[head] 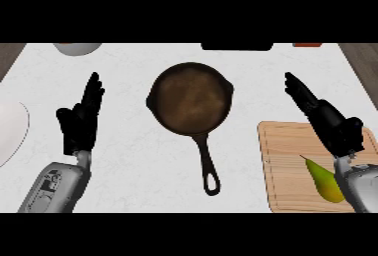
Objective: Pick the pear from the cutting board and place it in the pan
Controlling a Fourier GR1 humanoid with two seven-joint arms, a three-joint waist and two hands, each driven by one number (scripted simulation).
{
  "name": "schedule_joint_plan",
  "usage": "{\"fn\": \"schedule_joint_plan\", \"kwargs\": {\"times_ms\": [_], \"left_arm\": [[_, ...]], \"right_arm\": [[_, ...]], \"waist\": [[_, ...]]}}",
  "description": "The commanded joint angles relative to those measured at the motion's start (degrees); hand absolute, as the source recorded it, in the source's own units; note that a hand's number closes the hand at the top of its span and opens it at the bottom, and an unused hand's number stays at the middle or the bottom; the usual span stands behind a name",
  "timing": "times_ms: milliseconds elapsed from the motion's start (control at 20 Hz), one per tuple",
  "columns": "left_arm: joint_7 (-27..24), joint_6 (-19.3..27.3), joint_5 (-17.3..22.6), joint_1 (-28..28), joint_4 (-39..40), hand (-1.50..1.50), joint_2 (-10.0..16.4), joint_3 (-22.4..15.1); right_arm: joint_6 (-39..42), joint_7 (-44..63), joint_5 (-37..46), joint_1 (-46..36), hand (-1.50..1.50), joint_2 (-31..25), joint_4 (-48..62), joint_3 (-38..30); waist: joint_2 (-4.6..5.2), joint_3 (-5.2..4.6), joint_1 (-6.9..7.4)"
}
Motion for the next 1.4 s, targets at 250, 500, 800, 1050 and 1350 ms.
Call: {"fn": "schedule_joint_plan", "kwargs": {"times_ms": [250,500,800,1050,1350], "left_arm": [[-7.2,-6.1,2.0,1.7,-5.0,0.0,-3.2,-4.5],[-10.0,-10.2,5.0,8.0,-7.2,0.0,-3.6,-6.0],[-11.7,-12.4,5.2,9.4,-7.7,0.0,-3.7,-7.1],[-9.3,-12.2,4.7,6.9,-8.3,0.0,-3.4,-6.9],[-12.3,-12.4,3.4,10.4,-8.4,0.0,-3.8,-8.3]], "right_arm": [[26.9,-9.2,-30.2,0.9,1.5,3.7,4.3,-5.9],[45.1,-16.7,-30.2,7.9,-1.5,-13.4,22.6,-16.3],[59.8,-29.4,-17.5,3.3,-1.5,-22.3,34.0,-20.2],[60.6,-31.0,-10.4,-2.2,-1.5,-24.8,33.0,-17.2],[57.1,-32.3,0.3,-5.9,-1.5,-23.0,27.0,-9.1]], "waist": [[1.0,2.38,1.86],[0.91,2.1,1.54],[1.0,2.18,2.81],[0.98,2.16,3.31],[0.95,2.11,4.19]]}}
